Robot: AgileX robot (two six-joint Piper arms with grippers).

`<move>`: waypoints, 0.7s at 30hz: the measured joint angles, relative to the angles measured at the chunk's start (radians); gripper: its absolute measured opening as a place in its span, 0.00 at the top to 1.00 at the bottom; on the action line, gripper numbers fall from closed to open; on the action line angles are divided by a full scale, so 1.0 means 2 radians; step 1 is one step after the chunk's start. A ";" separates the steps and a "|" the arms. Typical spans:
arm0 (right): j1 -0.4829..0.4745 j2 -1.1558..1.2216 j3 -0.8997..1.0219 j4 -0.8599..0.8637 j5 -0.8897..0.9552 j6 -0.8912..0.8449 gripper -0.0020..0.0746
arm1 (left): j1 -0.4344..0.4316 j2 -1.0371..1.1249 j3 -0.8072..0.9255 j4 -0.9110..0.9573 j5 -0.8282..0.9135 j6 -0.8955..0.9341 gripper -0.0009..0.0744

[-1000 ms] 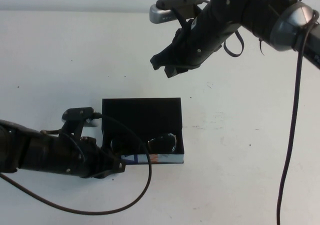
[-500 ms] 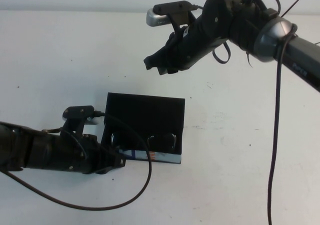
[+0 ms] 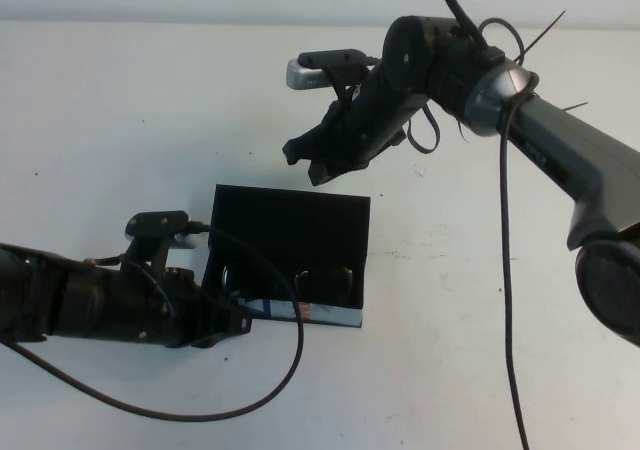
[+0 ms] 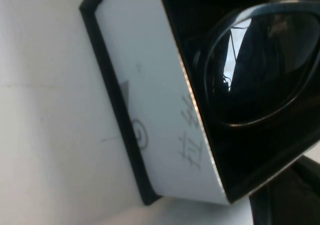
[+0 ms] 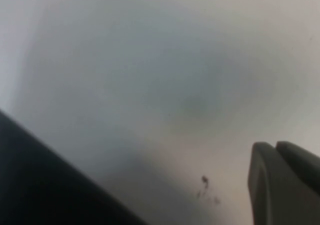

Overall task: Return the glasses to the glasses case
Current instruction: Close the glasses case

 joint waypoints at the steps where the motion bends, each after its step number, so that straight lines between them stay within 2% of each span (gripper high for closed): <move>1: 0.000 0.003 -0.014 0.001 0.017 0.000 0.99 | 0.000 0.000 0.000 0.000 0.000 0.000 0.99; 7: 0.000 0.007 -0.062 0.003 0.094 0.000 0.99 | 0.000 0.000 0.000 0.000 0.000 0.000 0.99; 21: 0.000 0.026 -0.063 0.006 0.103 0.009 0.99 | 0.000 0.001 0.000 0.000 0.000 0.000 0.99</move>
